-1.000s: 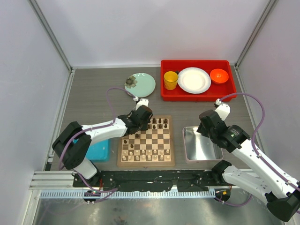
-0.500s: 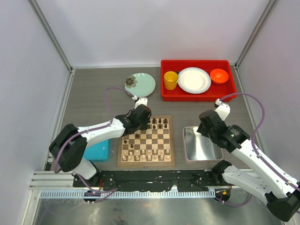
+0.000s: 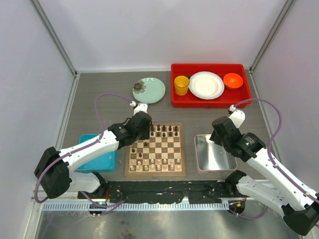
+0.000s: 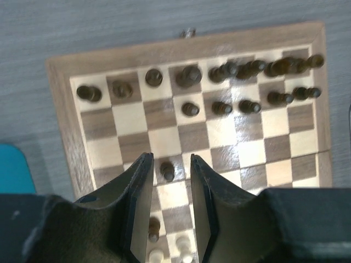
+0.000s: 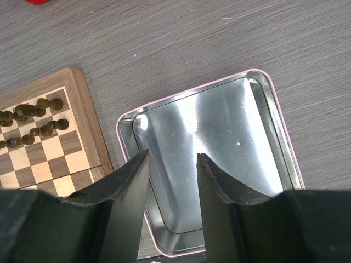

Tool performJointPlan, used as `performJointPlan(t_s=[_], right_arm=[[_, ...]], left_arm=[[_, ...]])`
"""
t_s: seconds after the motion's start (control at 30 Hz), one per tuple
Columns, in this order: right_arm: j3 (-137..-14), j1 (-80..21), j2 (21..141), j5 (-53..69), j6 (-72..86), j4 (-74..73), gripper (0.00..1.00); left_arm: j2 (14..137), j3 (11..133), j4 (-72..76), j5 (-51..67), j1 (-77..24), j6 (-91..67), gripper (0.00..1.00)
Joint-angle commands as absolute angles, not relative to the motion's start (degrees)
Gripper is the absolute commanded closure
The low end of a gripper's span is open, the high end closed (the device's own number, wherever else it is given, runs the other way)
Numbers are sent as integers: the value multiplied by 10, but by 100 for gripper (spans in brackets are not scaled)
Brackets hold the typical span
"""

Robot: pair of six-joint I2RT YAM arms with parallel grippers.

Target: Set up the chess pieces on the board

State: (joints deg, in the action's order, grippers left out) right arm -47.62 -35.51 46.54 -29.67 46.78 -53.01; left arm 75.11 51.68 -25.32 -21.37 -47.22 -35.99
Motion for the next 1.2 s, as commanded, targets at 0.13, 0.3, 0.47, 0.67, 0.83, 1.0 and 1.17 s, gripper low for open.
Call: performJointPlan(t_s=[0.13,0.3,0.47,0.67,0.83,1.0,1.17], right_arm=[[-484,-353,468,-317,464,-526,54],[-486,-353,468,-314,462,-525,55],[-484,-353,463,-314,465,-526,55],[-483,-353,464,-313,465,-526,55],[-486,-353,461,-316,464,-530,55],[-483,-353,462,-316,465,-530,55],[-484,-353,461,-317,465,-531,55]], left_arm=[[685,442,-286,-167,-470,-414,62],[684,422,-248,-143,-471,-417,60],[686,419,-222,-140,-470,-417,59],[715,427,-212,-154,-470,-406,58],[735,433,-207,-160,-470,-396,58],[745,436,-199,-169,-470,-391,60],[752,440,-191,-170,-471,-389,61]])
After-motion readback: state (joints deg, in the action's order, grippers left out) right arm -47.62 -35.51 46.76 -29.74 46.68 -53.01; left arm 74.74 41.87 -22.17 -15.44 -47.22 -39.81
